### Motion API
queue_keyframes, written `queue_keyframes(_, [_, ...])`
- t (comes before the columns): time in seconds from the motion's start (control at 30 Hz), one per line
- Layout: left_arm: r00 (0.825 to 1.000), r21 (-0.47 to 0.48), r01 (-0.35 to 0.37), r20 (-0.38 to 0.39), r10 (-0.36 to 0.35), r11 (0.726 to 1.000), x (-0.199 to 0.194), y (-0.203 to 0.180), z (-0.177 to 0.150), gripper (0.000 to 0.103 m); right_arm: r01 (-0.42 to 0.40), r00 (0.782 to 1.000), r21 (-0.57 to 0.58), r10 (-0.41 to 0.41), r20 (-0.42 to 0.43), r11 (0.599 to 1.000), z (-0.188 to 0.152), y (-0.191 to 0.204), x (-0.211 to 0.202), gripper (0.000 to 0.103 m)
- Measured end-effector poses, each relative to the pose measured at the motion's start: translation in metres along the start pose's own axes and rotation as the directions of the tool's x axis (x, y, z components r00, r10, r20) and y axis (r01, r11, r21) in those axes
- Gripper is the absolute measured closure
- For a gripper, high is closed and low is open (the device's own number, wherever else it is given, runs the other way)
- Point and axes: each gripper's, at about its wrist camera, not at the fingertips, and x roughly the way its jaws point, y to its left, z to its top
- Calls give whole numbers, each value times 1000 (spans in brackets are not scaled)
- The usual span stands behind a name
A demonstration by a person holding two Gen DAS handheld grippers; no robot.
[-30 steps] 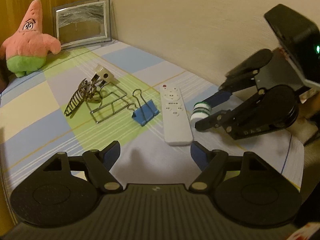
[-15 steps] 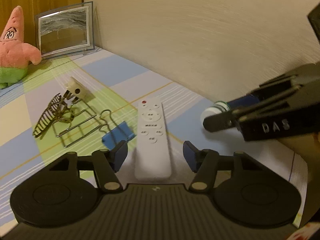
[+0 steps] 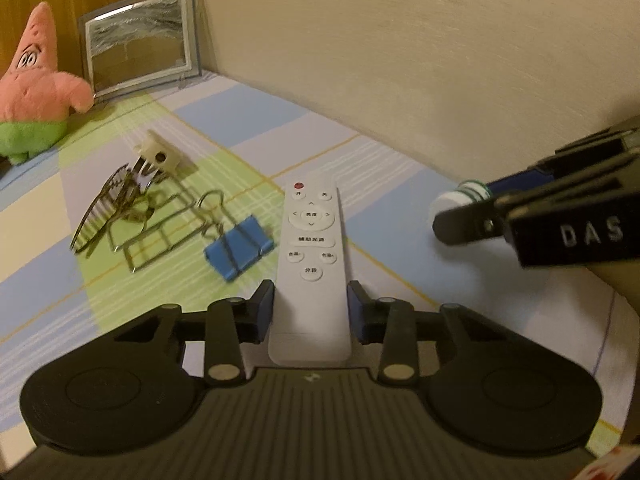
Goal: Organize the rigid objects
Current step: 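Carry the remote and bottle over the cardboard box with both grippers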
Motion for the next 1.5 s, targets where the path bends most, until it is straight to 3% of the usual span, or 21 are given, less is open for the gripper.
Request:
queue_keyframes(0.2, [1000,-33,0,-21,-1,999,-31,7,-22,70,-7,1000,36,7,3,999,-6,8,-10,75])
queue_keyframes(0.8, [990,-143,-142,-13,142,979,-135,20,-115,70,-100,994,147,93,49,984,-70,83,-49,75])
queue_keyframes(1.03, [985,-188,-172,-3,175,967,-161,26,-129,70,-119,992,136,111,64,984,-88,103,-62,75])
queue_keyframes(1.5, [969,-273,-222,44,242,936,-224,44,-138,70,-177,979,63,169,115,982,-93,149,-89,75])
